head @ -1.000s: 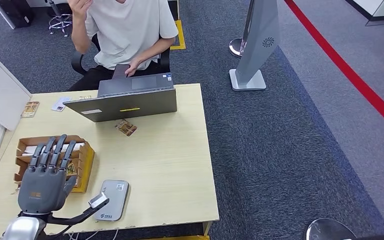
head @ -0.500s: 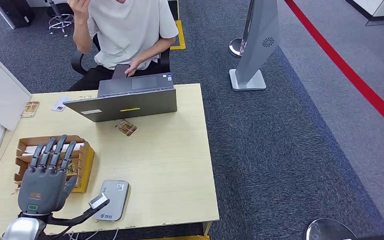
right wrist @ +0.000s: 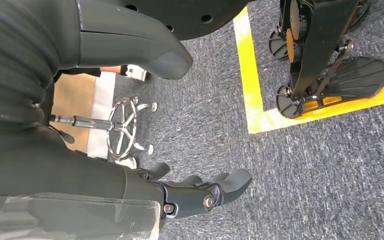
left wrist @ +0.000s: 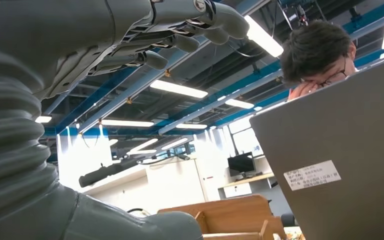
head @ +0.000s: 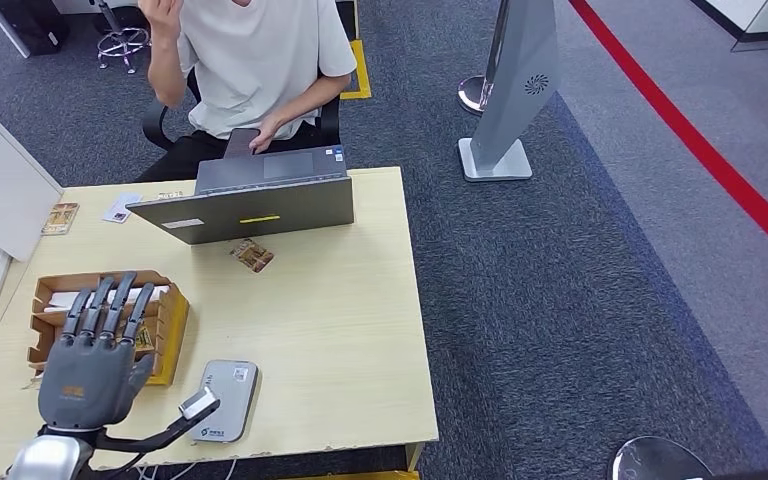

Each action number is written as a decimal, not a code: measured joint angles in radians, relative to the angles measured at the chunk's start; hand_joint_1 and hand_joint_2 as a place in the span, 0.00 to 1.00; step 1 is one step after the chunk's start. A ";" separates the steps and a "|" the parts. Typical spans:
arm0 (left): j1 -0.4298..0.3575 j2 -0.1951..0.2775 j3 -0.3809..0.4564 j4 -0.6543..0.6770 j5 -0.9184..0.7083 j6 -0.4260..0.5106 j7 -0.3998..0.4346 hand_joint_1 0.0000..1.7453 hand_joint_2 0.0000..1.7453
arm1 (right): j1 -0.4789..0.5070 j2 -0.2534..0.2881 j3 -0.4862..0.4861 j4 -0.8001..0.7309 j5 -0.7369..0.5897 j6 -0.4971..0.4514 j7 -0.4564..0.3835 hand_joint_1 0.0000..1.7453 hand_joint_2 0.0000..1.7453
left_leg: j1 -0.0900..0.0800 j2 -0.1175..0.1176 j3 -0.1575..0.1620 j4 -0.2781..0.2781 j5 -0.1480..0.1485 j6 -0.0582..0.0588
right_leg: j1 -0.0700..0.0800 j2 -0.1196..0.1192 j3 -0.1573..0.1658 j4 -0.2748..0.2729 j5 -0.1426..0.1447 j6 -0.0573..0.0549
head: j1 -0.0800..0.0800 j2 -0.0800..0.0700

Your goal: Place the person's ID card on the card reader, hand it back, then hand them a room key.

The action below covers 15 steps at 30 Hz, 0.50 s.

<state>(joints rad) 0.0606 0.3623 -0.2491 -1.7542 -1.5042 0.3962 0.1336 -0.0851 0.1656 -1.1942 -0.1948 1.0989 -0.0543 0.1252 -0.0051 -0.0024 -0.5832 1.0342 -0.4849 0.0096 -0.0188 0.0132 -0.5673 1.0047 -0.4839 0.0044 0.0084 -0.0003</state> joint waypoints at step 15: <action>0.106 -0.056 0.046 0.059 0.000 -0.035 0.010 0.00 1.00 | 0.002 0.000 -0.001 0.000 0.017 0.002 0.003 0.00 1.00 | 0.000 0.000 0.000 0.000 -0.001 0.000 | 0.000 0.000 0.000 0.000 0.000 0.000 | 0.000 0.000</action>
<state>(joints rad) 0.1667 0.3061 -0.2028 -1.6956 -1.5042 0.3612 0.1433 -0.0835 0.1656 -1.1948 -0.1949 1.1164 -0.0522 0.1285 -0.0051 -0.0027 -0.5836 1.0342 -0.4854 0.0092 -0.0188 0.0127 -0.5677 1.0046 -0.4842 0.0045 0.0085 -0.0003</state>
